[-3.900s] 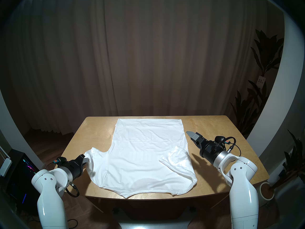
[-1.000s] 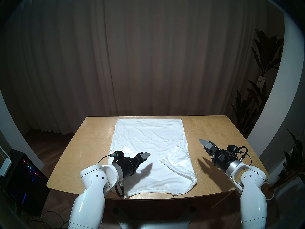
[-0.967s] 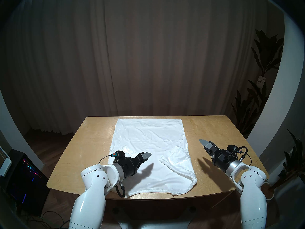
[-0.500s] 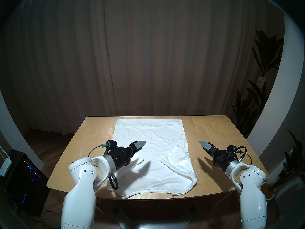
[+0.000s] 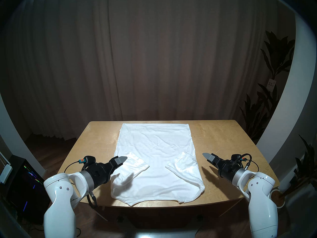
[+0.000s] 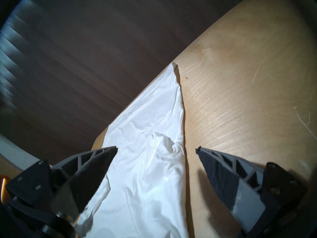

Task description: Fold the shirt by bringing both sleeves in and then folding it in half

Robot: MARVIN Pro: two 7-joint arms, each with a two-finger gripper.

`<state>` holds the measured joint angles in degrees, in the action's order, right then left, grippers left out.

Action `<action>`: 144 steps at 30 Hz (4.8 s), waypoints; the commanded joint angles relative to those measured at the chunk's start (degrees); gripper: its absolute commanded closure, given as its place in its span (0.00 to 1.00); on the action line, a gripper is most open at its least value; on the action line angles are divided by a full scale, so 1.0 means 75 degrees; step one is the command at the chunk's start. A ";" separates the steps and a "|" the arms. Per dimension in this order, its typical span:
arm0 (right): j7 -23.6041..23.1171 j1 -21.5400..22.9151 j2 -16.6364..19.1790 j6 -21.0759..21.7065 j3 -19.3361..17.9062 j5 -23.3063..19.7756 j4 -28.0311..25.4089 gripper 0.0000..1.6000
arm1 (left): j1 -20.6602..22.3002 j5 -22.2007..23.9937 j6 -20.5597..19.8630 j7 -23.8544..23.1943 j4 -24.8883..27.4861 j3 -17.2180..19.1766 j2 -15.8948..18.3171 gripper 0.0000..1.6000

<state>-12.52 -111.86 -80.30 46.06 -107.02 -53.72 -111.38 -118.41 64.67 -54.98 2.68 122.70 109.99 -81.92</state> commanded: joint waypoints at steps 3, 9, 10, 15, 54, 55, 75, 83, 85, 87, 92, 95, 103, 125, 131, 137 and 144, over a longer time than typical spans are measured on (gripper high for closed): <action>-0.0121 -0.0463 0.0447 0.0597 -0.0167 -0.0004 -0.0575 0.00 | -0.1100 0.0576 -0.0003 -0.0936 0.0139 0.0680 0.1091 0.00; -0.0222 -0.0572 0.0916 0.0952 0.0031 0.0254 -0.0688 0.00 | -0.1093 0.0329 -0.0003 -0.1688 -0.0330 0.0708 0.1572 0.00; -0.0238 -0.0577 0.0969 0.0948 0.0077 0.0313 -0.0688 0.00 | -0.1067 0.0336 -0.0003 -0.1780 -0.0416 0.0701 0.1624 0.00; -0.0327 -0.0500 0.1076 0.1018 0.0214 0.0425 -0.0599 0.00 | -0.0931 0.0045 -0.0003 -0.2408 -0.0985 0.0645 0.2080 0.00; 0.0505 0.0418 0.0584 0.1142 0.1321 0.0957 -0.0121 0.00 | 0.1683 -0.2281 -0.0003 -0.6715 -0.4518 -0.2611 0.5065 0.00; 0.0520 0.0415 0.0582 0.1143 0.1327 0.0950 -0.0129 0.00 | 0.1768 -0.2337 -0.0003 -0.6622 -0.4540 -0.2674 0.5015 0.00; 0.0751 0.0464 0.0460 0.1192 0.1406 0.0829 0.0263 0.07 | 0.2130 -0.1657 -0.0003 -0.4552 -0.4320 -0.3178 0.4511 0.51; 0.0694 0.0487 0.0584 0.1192 0.1409 0.0694 0.0326 0.89 | 0.2068 -0.0851 -0.0003 -0.3998 -0.4225 -0.3362 0.4793 1.00; 0.0607 0.0483 0.0691 0.1192 0.1401 0.0661 0.0324 1.00 | 0.2035 -0.0655 -0.0003 -0.3886 -0.4178 -0.3378 0.4862 1.00; 0.0559 0.0474 0.0786 0.1192 0.1387 0.0576 0.0310 1.00 | 0.1998 -0.0442 -0.0003 -0.3791 -0.4152 -0.3381 0.4930 1.00; 0.0311 0.0412 0.1086 0.1192 0.1218 0.0284 0.0213 1.00 | 0.1827 0.0057 -0.0003 -0.3578 -0.4064 -0.3247 0.5025 1.00; 0.0298 0.0397 0.1274 0.1192 0.1176 0.0242 0.0166 1.00 | 0.1751 0.0313 -0.0003 -0.3401 -0.3975 -0.3228 0.5111 1.00; 0.0198 0.0222 0.1551 0.1192 0.1300 0.0052 0.0260 0.00 | 0.1591 0.0792 -0.0003 -0.2854 -0.3899 -0.3295 0.5136 1.00; 0.0687 0.0115 0.1907 0.1192 0.1845 -0.0920 0.0407 0.00 | 0.1577 0.1673 -0.0003 -0.2227 -0.3865 -0.3546 0.5405 1.00; 0.1020 0.0339 0.1952 0.1192 0.2086 -0.1283 0.0550 0.39 | 0.1521 0.1828 -0.0003 -0.2276 -0.3871 -0.3511 0.5458 1.00; 0.1276 0.0502 0.2140 0.1192 0.2088 -0.1787 0.0595 1.00 | 0.1378 0.2123 -0.0003 -0.2283 -0.3805 -0.3296 0.5546 1.00; 0.1223 0.0668 0.2228 0.1192 0.1646 -0.2258 0.0403 1.00 | 0.1195 0.2750 -0.0003 -0.2199 -0.3571 -0.2711 0.5632 1.00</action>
<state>-2.69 -108.51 -64.46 55.10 -91.73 -67.46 -106.19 -106.47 82.30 -54.51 -14.69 94.66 86.38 -40.81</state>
